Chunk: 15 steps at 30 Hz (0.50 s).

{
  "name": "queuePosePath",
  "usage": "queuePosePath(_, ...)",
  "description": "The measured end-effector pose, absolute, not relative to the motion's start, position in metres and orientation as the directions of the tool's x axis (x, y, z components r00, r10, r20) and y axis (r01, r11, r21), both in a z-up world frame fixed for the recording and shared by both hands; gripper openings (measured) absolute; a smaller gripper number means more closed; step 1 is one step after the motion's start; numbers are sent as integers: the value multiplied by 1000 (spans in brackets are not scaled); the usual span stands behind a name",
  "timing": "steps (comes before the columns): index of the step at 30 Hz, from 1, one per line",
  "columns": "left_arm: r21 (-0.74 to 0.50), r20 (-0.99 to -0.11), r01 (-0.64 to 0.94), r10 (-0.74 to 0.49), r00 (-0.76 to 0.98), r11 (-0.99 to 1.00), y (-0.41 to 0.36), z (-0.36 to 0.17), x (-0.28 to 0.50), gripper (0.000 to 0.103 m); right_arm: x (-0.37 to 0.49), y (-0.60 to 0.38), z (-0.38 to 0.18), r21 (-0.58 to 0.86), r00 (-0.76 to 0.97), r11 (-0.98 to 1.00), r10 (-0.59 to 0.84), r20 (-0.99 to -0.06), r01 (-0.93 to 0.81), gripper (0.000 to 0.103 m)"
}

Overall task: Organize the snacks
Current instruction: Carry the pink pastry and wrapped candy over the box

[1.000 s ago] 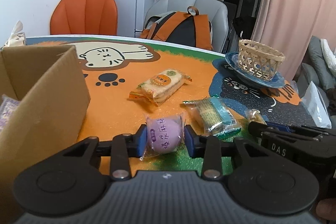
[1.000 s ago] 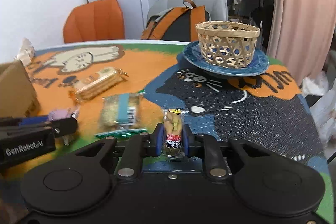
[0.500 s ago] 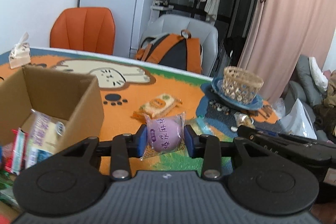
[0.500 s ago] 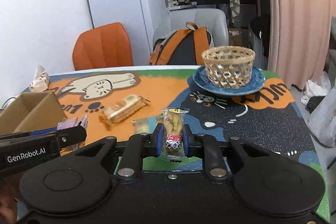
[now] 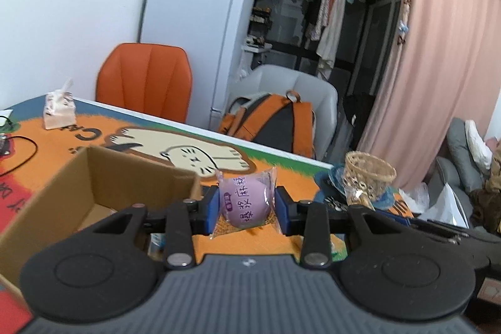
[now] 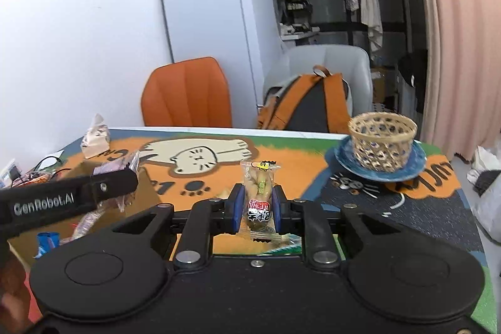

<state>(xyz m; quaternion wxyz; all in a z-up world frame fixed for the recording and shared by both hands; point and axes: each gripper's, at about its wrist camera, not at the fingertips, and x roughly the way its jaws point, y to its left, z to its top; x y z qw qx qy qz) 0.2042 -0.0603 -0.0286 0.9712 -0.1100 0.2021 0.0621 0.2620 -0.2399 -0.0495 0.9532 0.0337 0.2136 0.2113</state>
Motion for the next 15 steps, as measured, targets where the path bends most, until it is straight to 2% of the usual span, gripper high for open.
queuePosePath(15, -232, -394, -235, 130, 910, 944, -5, -23, 193, 36, 255, -193, -29, 125, 809, 884, 462, -363, -450, 20)
